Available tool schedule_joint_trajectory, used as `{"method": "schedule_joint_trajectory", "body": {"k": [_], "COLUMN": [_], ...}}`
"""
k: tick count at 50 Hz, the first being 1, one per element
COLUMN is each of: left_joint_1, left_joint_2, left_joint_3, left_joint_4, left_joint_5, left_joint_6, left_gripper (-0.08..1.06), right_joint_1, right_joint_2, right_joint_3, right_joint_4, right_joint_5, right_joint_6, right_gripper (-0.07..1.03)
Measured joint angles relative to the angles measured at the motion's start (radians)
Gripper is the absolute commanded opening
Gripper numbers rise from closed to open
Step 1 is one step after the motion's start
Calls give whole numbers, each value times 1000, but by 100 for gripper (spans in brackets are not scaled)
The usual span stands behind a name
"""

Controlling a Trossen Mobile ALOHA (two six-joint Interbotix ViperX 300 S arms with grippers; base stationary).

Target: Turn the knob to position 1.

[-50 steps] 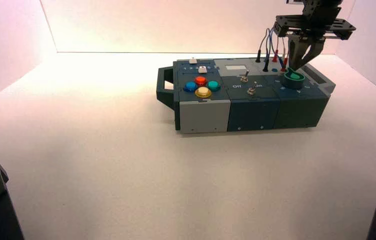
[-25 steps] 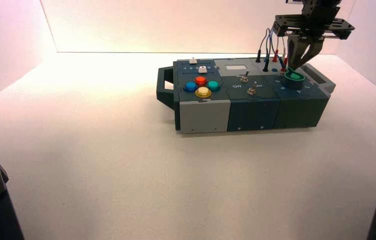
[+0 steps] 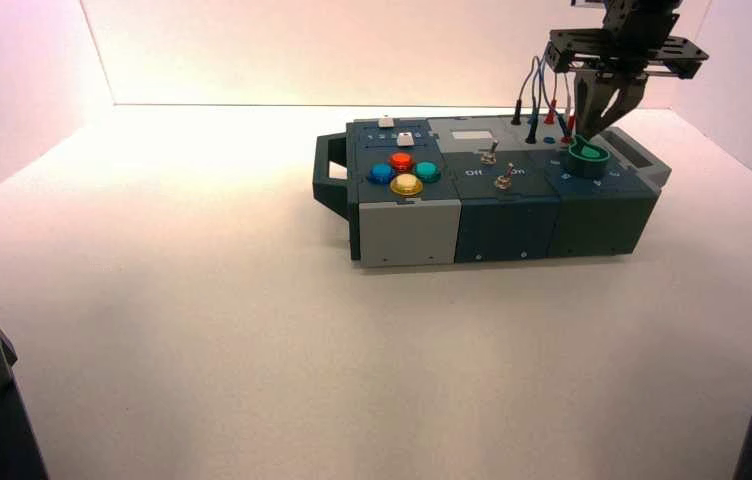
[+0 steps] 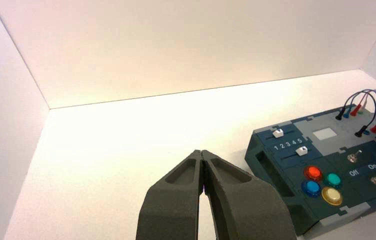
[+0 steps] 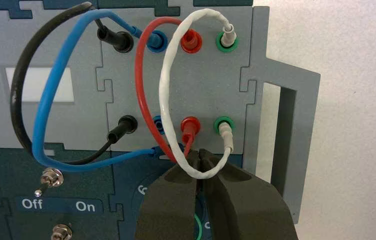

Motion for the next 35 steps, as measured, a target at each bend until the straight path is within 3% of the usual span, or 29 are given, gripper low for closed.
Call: {"method": "schedule_joint_trajectory", "body": {"k": [35], "left_joint_1": [-2], "left_joint_2": [0], "left_joint_3": [0], "left_joint_4": [0], "left_joint_5": [3], "left_joint_6": [2], "left_gripper": [-3], "right_joint_1": [2], "right_joint_2": [3], "right_joint_3": [0], "right_joint_4": [-9], "right_joint_5": [6], "right_joint_6": [0], "right_gripper": [-2]}}
